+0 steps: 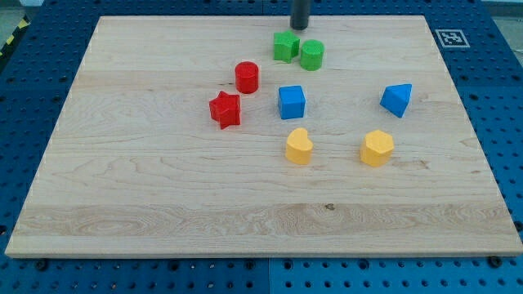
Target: Push the green blocks towards the right side of the red circle
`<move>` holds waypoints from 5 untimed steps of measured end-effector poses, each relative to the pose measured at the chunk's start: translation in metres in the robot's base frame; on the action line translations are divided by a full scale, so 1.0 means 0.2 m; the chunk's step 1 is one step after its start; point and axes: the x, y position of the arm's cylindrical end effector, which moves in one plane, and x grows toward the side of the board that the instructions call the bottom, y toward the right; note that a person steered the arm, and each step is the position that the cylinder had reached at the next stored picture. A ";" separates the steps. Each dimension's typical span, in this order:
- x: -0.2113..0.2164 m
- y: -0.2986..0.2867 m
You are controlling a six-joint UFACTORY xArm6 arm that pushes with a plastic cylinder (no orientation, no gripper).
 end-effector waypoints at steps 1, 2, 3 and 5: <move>0.00 -0.05; 0.02 -0.22; 0.16 -0.27; 0.40 -0.08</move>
